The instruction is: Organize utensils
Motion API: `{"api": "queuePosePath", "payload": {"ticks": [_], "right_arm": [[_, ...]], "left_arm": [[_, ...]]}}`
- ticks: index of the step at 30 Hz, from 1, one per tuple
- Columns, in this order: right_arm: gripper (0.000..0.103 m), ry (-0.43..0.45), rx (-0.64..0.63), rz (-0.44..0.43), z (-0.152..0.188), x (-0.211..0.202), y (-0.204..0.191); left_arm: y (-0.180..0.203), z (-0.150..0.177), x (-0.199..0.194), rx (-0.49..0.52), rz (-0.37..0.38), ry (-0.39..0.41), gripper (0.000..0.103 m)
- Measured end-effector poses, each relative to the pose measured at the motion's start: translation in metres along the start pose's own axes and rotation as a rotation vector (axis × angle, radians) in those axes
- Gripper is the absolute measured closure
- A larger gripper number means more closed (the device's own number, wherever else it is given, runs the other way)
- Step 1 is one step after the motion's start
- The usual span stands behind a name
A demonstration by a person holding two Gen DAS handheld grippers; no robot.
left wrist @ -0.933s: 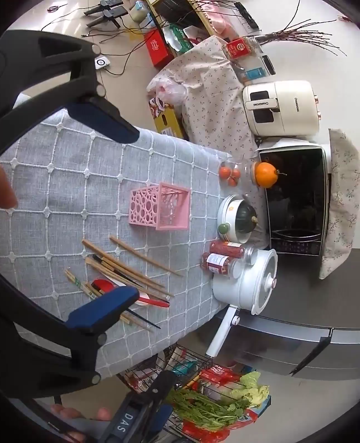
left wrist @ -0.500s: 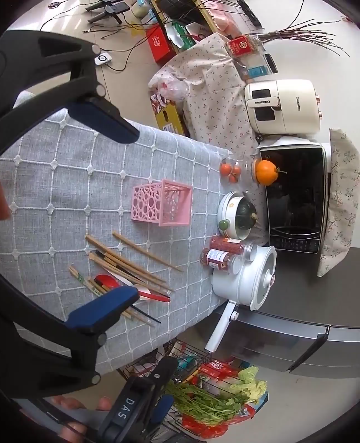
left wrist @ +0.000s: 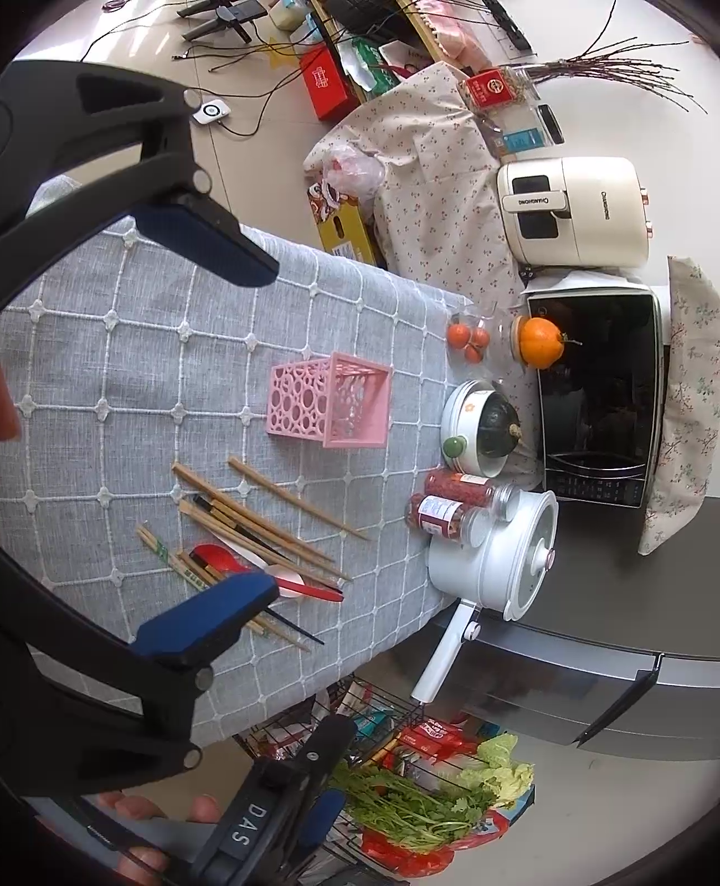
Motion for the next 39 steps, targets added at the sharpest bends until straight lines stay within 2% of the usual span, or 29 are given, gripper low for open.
{"api": "queuePosePath", "payload": {"ticks": [39], "right_arm": [[0.0,-0.004,0.001,-0.001,0.0019,-0.0004,-0.0004]], "left_arm": [[0.0044,0.0063,0.0012,-0.009,0.006,-0.009,0.001]]}}
Point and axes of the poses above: each gripper's, at about its wrist camera, not at the fingertips, and x roughly the way its jaws point, y to its right, z to its underside, the point moved 3 cm from there along x, roughly the way its jaws point, and after that the axes turned 10 degrees about y, right-handed, at the moved point
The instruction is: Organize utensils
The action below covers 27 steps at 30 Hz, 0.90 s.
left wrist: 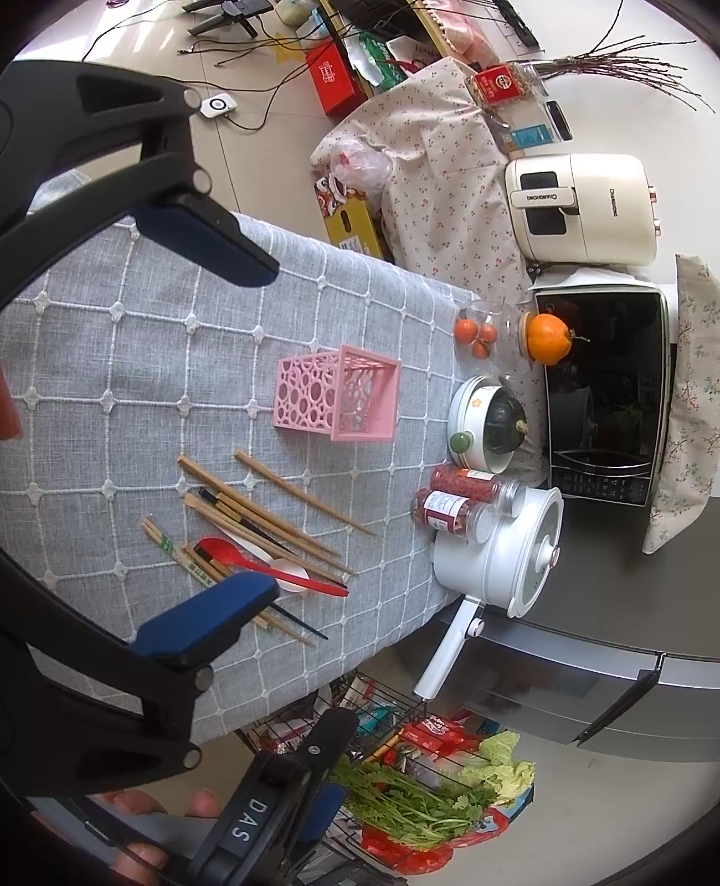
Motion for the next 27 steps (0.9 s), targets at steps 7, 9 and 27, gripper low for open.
{"api": "queuePosePath", "payload": {"ticks": [7,9,27], "right_arm": [[0.0,-0.002,-0.001,0.0,0.0,0.001,0.0],[0.0,-0.003,0.0,0.0,0.0,0.0,0.0],[0.0,-0.056,0.025,-0.01,0.002,0.013,0.007]], "left_arm": [[0.0,0.0,0.0,0.0,0.0,0.0,0.001],[0.0,0.001,0.0,0.0,-0.001,0.0,0.001],[0.0,-0.002,0.007,0.035,-0.027,0.02,0.001]]}}
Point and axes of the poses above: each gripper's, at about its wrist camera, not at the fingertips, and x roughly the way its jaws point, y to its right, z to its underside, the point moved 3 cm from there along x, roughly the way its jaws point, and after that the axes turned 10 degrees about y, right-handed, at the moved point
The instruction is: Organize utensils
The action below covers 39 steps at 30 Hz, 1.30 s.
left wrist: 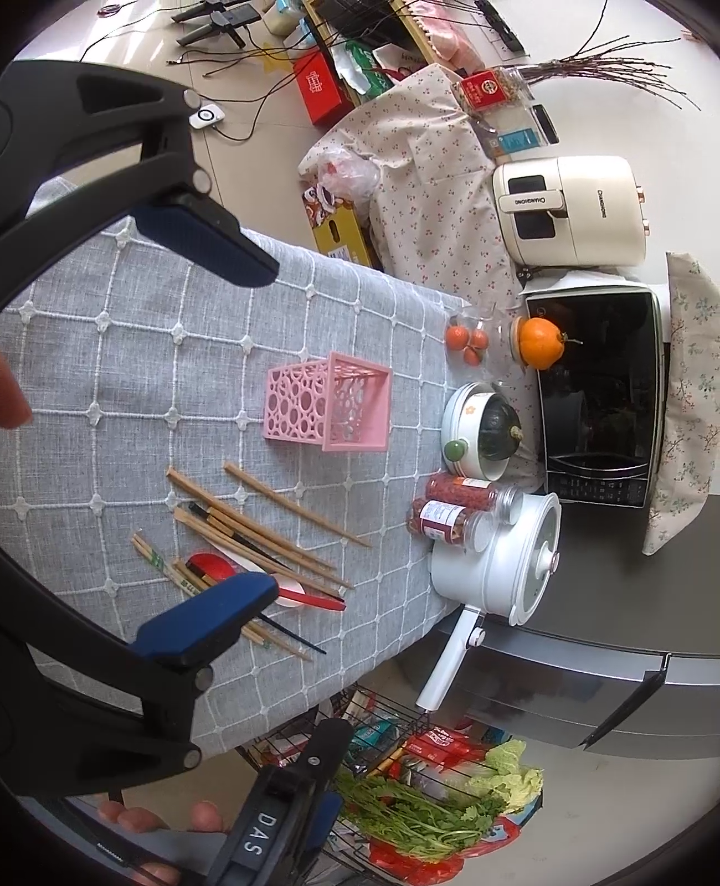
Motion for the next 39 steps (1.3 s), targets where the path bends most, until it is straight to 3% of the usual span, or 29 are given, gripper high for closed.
{"api": "queuePosePath", "payload": {"ticks": [5,10,17,21,25,32,34,39], "right_arm": [[0.0,-0.054,-0.009,-0.02,0.003,0.011,-0.002],[0.0,-0.101,-0.005,-0.037,0.005,0.023,0.004],[0.0,-0.216,0.108,0.018,0.005,0.063,0.05],[0.0,-0.278,0.134,0.053,0.011,0.092,0.075],[0.0,-0.353,0.186,0.05,0.026,0.118,0.096],[0.009,-0.436,0.299,-0.015,0.046,0.144,0.116],[0.015,-0.455,0.325,-0.016,0.051,0.149,0.121],[0.018,-0.49,0.33,-0.019,0.059,0.16,0.125]], "left_arm": [[0.005,-0.002,0.002,0.036,-0.003,0.016,0.001],[0.011,-0.002,0.015,0.058,0.021,-0.03,0.001],[0.035,-0.012,0.053,0.154,0.087,-0.14,0.004],[0.057,-0.014,0.09,0.133,0.21,-0.266,0.006],[0.082,-0.012,0.128,0.159,0.254,-0.331,0.024],[0.104,0.003,0.208,0.19,0.229,-0.471,0.063],[0.107,0.006,0.226,0.197,0.224,-0.491,0.067],[0.116,0.011,0.256,0.217,0.225,-0.51,0.069]]}}
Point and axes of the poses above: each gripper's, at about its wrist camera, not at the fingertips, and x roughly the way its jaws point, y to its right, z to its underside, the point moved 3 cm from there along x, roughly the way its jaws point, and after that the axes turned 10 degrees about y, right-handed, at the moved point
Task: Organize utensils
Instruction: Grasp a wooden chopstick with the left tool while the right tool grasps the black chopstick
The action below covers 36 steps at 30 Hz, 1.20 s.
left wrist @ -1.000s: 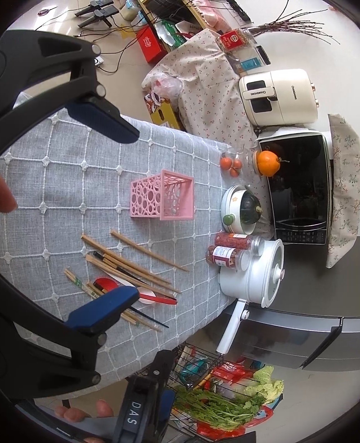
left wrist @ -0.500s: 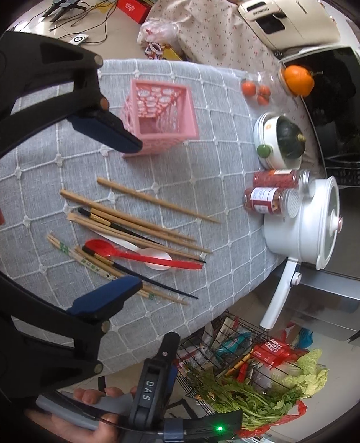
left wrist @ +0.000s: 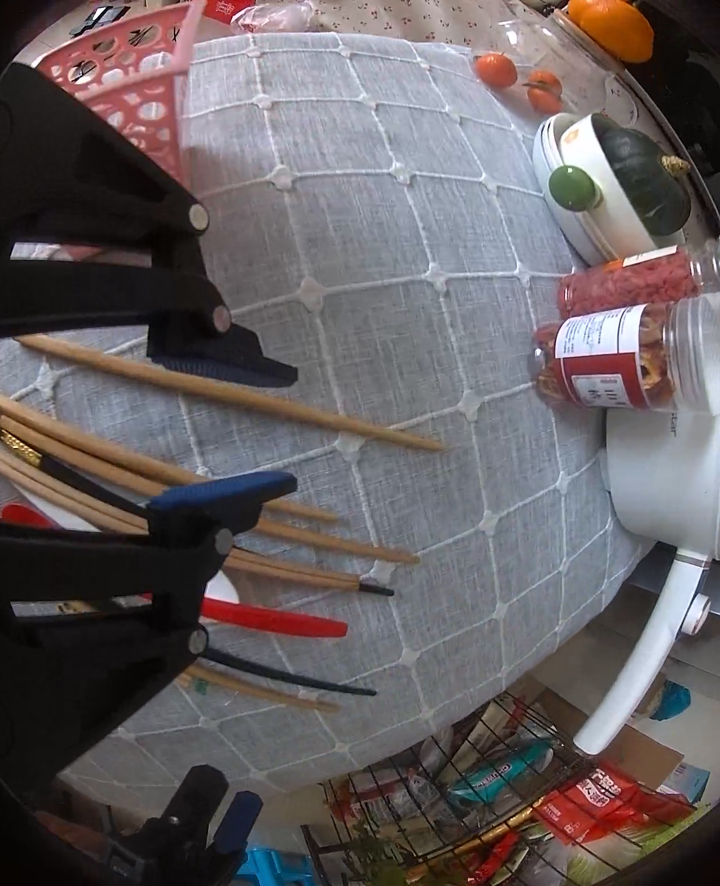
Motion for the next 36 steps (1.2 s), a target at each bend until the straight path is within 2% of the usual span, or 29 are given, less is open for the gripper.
{"api": "queuePosePath", "payload": {"ticks": [3,7,11,19,22,24,30,33,36], "right_arm": [[0.018,-0.008,0.008,0.006,-0.001,0.005,0.002],[0.018,-0.02,0.023,0.013,-0.002,0.013,0.004],[0.023,-0.017,0.031,0.014,-0.005,0.02,0.002],[0.064,-0.011,0.064,-0.094,-0.017,0.04,-0.018],[0.072,-0.029,0.08,-0.114,-0.018,0.052,-0.027],[0.074,-0.044,0.09,-0.119,-0.018,0.06,-0.032],[0.078,-0.052,0.018,0.022,-0.017,0.073,-0.049],[0.079,-0.04,-0.1,0.13,-0.012,0.075,-0.068],[0.087,-0.017,-0.167,0.196,-0.01,0.079,-0.081]], "left_arm": [[-0.001,0.0,0.014,-0.007,-0.014,-0.027,0.071],[-0.008,0.002,0.021,-0.027,-0.031,-0.034,0.092],[-0.013,0.008,0.006,-0.039,-0.016,0.005,0.095],[-0.022,0.022,-0.073,-0.004,0.03,0.146,0.096],[-0.028,0.022,-0.097,-0.002,0.052,0.194,0.096],[-0.034,0.025,-0.113,-0.005,0.065,0.222,0.096],[-0.044,0.038,-0.142,-0.009,0.069,0.271,0.096],[-0.05,0.045,-0.154,-0.058,0.078,0.284,0.096],[-0.061,0.052,-0.164,-0.117,0.077,0.307,0.096]]}}
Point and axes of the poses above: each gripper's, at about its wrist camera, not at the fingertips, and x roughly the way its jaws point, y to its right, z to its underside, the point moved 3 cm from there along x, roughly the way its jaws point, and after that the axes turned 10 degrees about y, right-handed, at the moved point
